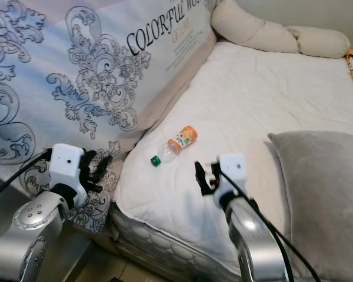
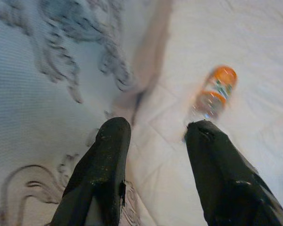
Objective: Clean up the room
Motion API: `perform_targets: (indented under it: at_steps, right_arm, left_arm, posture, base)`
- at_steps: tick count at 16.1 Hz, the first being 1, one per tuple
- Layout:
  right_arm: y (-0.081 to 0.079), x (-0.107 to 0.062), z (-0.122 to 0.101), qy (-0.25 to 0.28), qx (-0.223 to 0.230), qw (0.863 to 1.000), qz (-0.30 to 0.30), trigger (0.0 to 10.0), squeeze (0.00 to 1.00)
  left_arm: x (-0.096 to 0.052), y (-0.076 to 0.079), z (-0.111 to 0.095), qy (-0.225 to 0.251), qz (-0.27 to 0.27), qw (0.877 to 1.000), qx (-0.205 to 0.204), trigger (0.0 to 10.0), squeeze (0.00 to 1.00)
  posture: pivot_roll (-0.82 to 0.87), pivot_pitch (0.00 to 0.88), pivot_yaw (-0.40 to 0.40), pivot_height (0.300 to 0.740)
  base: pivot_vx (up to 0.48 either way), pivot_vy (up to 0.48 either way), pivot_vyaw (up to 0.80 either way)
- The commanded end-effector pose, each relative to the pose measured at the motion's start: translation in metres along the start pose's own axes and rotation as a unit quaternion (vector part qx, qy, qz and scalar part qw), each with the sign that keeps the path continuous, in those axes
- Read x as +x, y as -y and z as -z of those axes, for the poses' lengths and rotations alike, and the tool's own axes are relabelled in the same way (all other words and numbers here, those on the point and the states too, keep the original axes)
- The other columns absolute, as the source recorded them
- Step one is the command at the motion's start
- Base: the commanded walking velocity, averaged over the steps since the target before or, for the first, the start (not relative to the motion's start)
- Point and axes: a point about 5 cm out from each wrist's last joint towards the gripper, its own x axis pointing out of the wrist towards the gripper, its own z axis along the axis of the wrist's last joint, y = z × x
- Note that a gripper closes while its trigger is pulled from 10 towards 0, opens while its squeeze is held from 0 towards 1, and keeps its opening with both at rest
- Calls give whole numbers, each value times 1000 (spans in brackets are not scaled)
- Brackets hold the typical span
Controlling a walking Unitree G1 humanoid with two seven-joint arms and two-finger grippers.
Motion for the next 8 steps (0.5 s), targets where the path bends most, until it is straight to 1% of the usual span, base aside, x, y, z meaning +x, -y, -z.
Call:
perform_targets:
  at_steps: [1,2,3,4,5,6,7,8]
  right_arm:
    - [0,1,4,-14,14,1000,3,10000,0]
    - [0,6,4,-14,21,1000,6,10000,0]
    - [-3,19,5,-21,34,999,4,10000,0]
    - [-3,19,5,-21,34,999,4,10000,0]
    - [-7,31,5,-29,44,999,-1,10000,0]
    - [-20,71,2,-61,62,996,-20,10000,1000]
    - [-25,87,-2,-75,67,994,-28,10000,1000]
    - [-29,96,-5,-84,70,993,-33,10000,1000]
  left_arm:
    - [-2,-2,0,-4,2,1000,10,10000,0]
    - [-2,-2,0,-4,2,1000,9,10000,0]
    - [-3,-1,0,-5,5,1000,9,10000,0]
    - [-3,-1,0,-5,5,1000,9,10000,0]
    - [-2,-1,0,-6,7,1000,9,10000,0]
    - [-7,2,-2,-6,20,1000,13,10000,0]
    - [-11,3,-4,-7,32,999,20,10000,0]
    - [-14,4,-5,-8,41,999,24,10000,0]
  posture:
    - [10,0,34,740]
    - [2,0,47,740]
    - [-5,0,56,740]
    - [-5,0,56,740]
    - [-2,0,59,740]
    - [21,47,58,740]
    - [34,72,54,740]
    - [38,79,53,740]
  base:
    - [0,0,0]
    - [0,0,0]
    - [0,0,0]
    - [0,0,0]
    - [0,0,0]
    - [0,0,0]
    - [0,0,0]
    - [0,0,0]
